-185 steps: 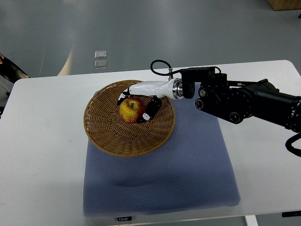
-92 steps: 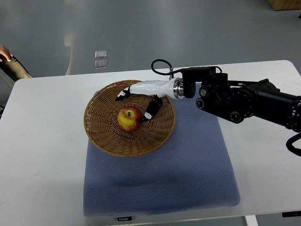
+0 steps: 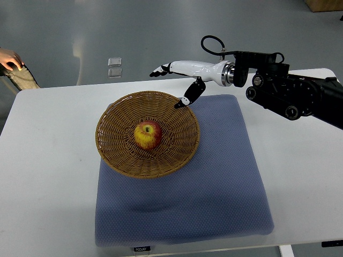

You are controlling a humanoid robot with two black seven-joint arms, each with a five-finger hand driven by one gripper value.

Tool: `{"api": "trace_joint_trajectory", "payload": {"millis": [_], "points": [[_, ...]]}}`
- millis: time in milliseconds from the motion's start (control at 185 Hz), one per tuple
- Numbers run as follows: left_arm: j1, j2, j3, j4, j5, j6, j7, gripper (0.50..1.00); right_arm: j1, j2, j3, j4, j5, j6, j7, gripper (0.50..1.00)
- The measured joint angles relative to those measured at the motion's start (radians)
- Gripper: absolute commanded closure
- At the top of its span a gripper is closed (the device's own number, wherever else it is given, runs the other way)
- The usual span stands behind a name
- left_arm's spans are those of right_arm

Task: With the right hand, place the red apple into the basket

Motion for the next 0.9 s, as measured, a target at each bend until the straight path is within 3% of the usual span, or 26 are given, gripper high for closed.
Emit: {"api": "trace_joint_trajectory", "payload": {"millis": [504,899], "points": [[0.000,0.000,0.000,0.000,0.000,0.000,0.000,0.500,-0.240,-0.019,0.305,-0.047,0.399,-0.008,0.008,0.587],[0.001,0.000,0.000,0.000,0.000,0.000,0.000,0.500,-0.333,0.024,0.349,-0.081,0.839,-0.009,0.006,0.587]]}}
